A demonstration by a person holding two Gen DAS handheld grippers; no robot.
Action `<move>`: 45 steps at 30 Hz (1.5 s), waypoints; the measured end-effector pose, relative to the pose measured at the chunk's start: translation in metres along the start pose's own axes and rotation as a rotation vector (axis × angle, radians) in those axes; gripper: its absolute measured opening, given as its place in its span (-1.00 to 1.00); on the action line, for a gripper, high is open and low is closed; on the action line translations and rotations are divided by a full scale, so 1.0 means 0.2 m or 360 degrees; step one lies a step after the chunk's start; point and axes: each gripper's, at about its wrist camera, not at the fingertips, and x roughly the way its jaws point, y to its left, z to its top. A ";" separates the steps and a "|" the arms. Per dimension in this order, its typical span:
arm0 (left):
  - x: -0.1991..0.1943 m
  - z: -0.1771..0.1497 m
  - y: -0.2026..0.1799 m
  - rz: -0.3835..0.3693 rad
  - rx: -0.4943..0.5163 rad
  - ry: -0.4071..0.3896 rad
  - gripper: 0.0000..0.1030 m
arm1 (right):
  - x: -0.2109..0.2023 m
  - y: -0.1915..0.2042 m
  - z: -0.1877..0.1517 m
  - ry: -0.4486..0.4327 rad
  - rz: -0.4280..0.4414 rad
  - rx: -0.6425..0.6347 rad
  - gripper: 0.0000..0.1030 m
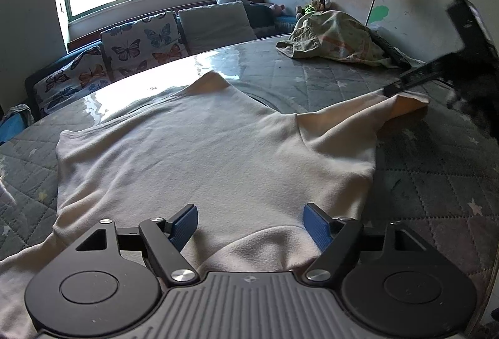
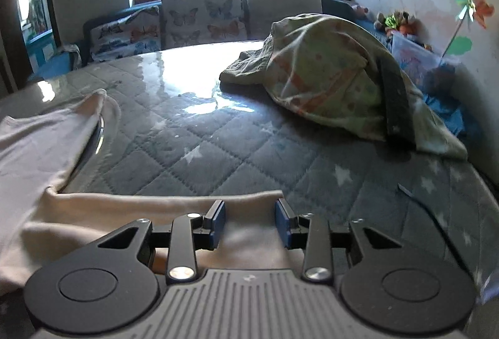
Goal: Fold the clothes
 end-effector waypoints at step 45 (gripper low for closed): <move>0.06 0.11 0.63 0.0229 -0.0496 0.0051 0.46 | 0.10 0.16 0.05 -0.0052 0.0143 -0.0105 0.34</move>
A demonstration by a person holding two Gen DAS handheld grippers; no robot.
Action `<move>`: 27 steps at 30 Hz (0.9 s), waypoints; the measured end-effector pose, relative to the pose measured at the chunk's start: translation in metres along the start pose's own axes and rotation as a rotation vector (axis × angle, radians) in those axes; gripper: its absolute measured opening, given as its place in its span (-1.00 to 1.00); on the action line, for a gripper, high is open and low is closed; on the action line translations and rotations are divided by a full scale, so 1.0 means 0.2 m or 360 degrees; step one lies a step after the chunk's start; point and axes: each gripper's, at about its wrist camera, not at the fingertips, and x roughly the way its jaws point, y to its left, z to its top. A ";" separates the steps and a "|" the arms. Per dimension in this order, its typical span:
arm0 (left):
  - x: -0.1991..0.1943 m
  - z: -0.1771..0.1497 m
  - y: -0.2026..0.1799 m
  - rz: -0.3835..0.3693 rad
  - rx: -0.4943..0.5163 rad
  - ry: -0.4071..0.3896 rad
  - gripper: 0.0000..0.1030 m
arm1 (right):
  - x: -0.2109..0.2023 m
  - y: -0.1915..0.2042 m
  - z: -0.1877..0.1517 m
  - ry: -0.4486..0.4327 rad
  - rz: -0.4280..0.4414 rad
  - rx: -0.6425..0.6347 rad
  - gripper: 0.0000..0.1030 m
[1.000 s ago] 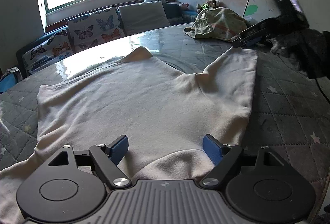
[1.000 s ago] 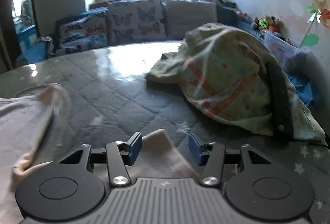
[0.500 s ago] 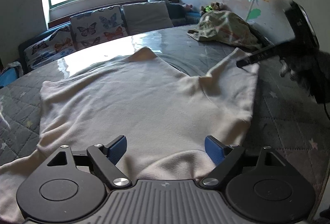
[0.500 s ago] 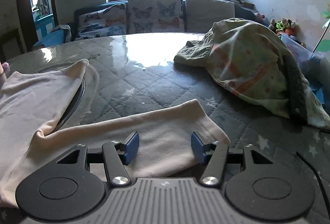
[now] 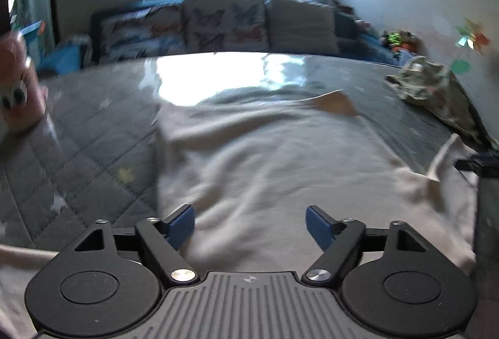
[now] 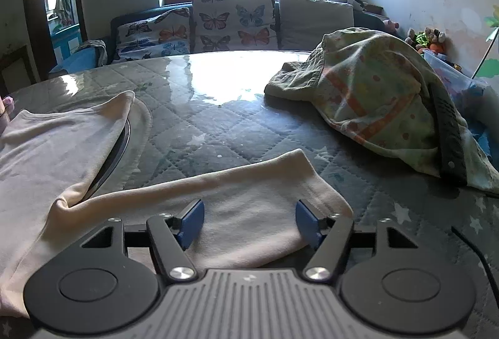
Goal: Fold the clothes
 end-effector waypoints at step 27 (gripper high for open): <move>0.38 0.32 0.32 0.0447 -0.0099 0.0077 0.79 | 0.03 0.05 -0.06 -0.0072 0.0031 -0.0024 1.00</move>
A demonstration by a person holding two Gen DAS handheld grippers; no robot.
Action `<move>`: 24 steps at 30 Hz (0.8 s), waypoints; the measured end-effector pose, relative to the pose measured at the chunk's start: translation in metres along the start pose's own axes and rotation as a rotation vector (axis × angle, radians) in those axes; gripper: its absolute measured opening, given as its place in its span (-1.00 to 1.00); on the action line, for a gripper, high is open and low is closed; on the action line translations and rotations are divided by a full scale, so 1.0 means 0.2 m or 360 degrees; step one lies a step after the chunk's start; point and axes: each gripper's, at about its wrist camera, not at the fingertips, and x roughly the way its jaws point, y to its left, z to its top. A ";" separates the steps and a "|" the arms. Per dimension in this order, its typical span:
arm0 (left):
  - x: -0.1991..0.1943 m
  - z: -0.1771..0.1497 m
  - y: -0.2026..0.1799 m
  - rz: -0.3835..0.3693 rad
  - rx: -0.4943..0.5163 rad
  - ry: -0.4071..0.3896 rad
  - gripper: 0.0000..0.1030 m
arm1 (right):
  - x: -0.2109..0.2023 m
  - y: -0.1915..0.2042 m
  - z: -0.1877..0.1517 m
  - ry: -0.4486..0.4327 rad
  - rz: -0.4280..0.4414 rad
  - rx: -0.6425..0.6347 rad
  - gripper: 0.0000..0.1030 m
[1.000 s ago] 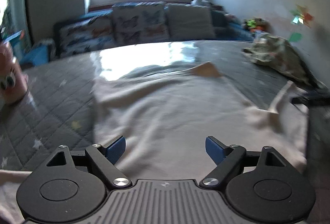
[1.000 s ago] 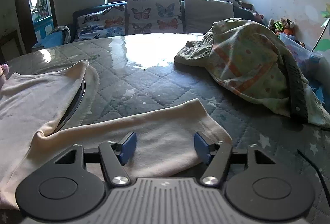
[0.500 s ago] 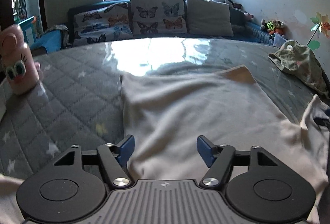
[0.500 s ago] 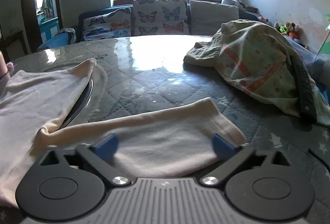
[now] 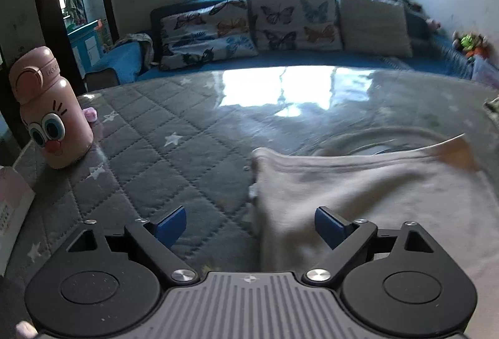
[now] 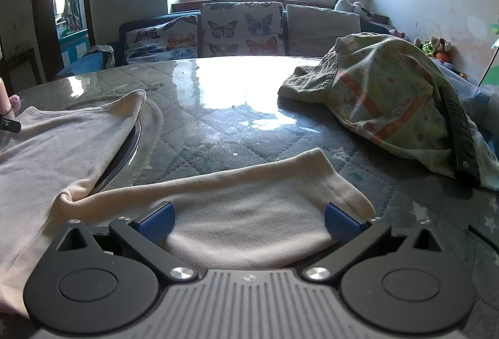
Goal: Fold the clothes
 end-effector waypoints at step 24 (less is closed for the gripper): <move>0.07 0.05 0.10 0.0229 -0.0021 -0.0049 1.00 | 0.00 0.00 0.00 -0.0003 0.0000 0.0001 1.00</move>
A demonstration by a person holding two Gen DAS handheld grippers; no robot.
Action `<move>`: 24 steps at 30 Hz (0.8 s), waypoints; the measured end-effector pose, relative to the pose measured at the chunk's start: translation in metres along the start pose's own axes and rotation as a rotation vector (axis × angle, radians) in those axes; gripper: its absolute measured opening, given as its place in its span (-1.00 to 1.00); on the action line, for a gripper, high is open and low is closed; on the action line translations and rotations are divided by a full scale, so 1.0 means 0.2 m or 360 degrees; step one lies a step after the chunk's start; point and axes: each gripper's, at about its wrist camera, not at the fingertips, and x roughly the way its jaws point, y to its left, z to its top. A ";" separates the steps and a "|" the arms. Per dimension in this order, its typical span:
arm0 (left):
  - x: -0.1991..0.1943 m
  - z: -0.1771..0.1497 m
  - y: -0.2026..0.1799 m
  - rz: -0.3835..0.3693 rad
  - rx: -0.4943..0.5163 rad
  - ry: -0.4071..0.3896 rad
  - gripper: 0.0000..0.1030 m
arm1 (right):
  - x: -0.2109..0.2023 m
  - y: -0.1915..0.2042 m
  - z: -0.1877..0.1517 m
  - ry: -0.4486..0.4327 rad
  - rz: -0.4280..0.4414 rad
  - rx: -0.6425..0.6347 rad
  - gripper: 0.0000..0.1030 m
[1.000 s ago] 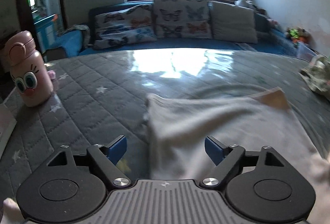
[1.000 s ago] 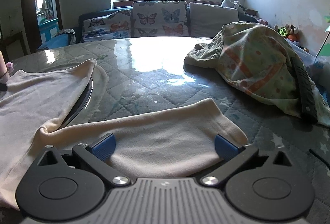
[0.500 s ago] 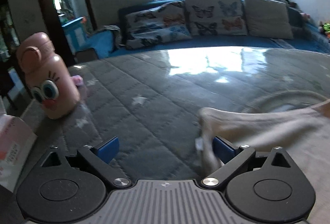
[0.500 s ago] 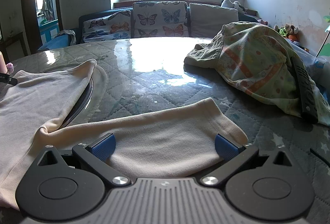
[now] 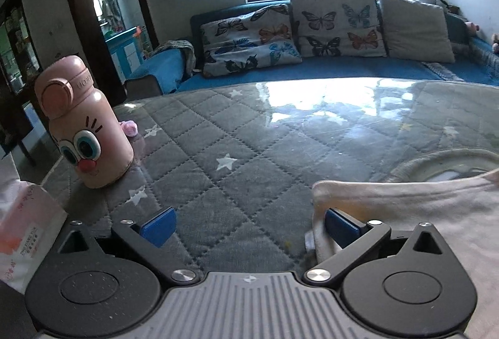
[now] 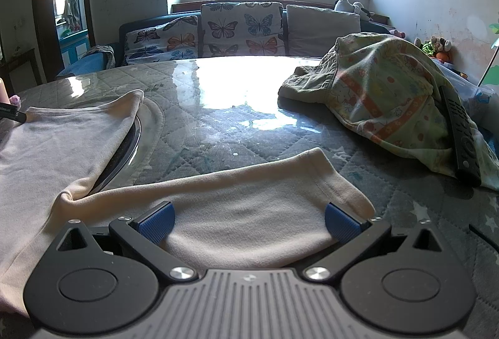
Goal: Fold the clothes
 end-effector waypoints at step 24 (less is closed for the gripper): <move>-0.44 -0.43 0.01 -0.0119 0.0175 -0.0039 1.00 | 0.00 0.00 0.00 -0.0002 -0.0006 -0.0006 1.00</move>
